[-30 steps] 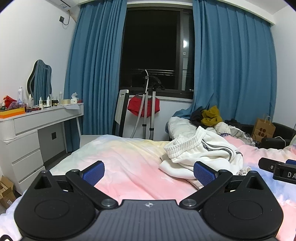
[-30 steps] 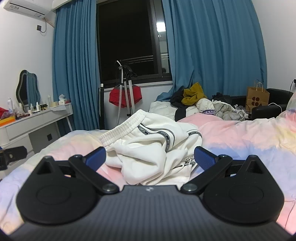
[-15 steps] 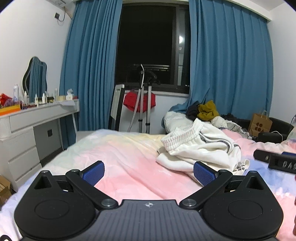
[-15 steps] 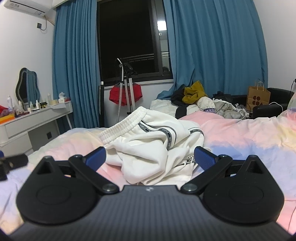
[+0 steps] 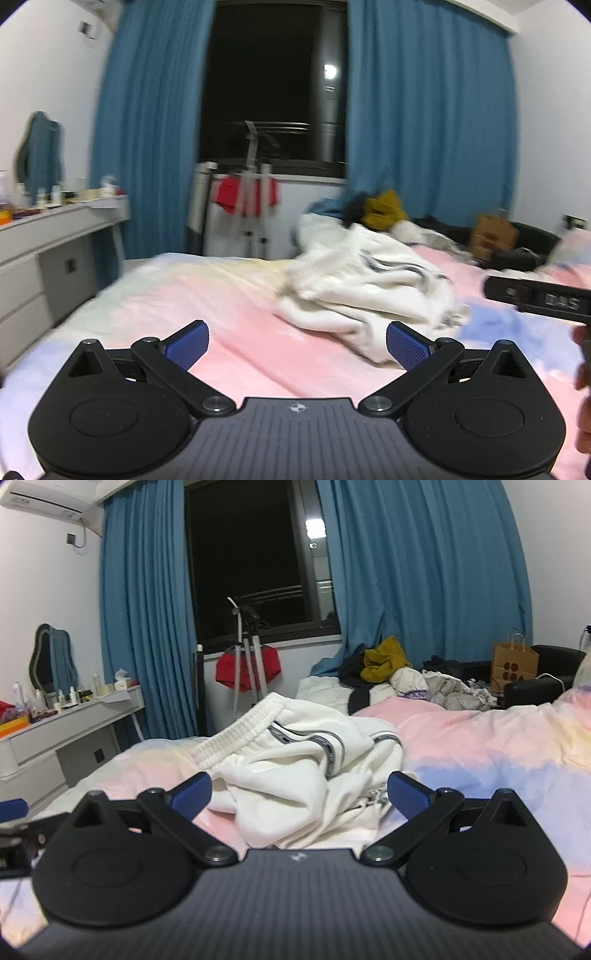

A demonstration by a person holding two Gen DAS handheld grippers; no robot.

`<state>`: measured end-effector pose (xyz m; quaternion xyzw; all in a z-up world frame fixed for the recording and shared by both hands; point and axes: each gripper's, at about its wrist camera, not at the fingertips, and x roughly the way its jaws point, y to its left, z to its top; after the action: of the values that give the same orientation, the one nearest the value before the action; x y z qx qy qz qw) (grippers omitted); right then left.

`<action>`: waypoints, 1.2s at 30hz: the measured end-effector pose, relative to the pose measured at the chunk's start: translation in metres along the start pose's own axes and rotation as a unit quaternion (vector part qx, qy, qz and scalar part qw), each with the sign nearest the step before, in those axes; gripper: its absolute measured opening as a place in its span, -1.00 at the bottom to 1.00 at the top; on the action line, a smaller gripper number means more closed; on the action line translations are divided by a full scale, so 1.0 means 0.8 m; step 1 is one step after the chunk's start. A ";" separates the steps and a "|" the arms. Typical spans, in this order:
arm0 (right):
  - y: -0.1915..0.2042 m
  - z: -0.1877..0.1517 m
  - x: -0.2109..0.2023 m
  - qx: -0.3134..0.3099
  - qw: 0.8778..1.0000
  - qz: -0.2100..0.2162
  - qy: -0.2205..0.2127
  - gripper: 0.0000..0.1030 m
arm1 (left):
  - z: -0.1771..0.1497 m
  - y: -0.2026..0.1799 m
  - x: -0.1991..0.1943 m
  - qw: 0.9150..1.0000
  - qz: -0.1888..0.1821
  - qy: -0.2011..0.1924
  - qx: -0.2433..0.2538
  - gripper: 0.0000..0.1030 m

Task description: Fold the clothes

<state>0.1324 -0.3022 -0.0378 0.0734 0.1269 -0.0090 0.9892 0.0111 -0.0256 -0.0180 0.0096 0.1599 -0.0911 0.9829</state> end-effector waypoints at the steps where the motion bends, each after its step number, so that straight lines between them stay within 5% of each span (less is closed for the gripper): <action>1: -0.002 0.001 -0.001 0.000 1.000 -0.002 -0.001 1.00 | 0.002 -0.005 0.005 1.000 -0.006 0.002 0.009 1.00; 9: -0.025 0.002 0.004 0.028 0.999 -0.011 0.013 1.00 | 0.020 -0.023 0.089 0.998 -0.041 0.036 0.043 0.99; 16: -0.046 -0.005 0.023 0.068 0.997 -0.017 0.036 1.00 | 0.059 -0.030 0.204 0.995 -0.083 0.001 0.050 0.99; 30: -0.129 -0.022 0.095 0.193 0.977 -0.060 0.063 1.00 | 0.106 -0.108 0.454 0.978 -0.140 0.071 0.138 0.94; 36: -0.131 -0.039 0.125 0.198 0.975 -0.048 0.086 1.00 | 0.119 -0.088 0.530 0.983 -0.123 0.110 0.085 0.94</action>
<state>0.2179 -0.4013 -0.1078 0.2619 0.2110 -0.0746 0.9388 0.4232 -0.1743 -0.0610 0.0836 0.2588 -0.2230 0.9361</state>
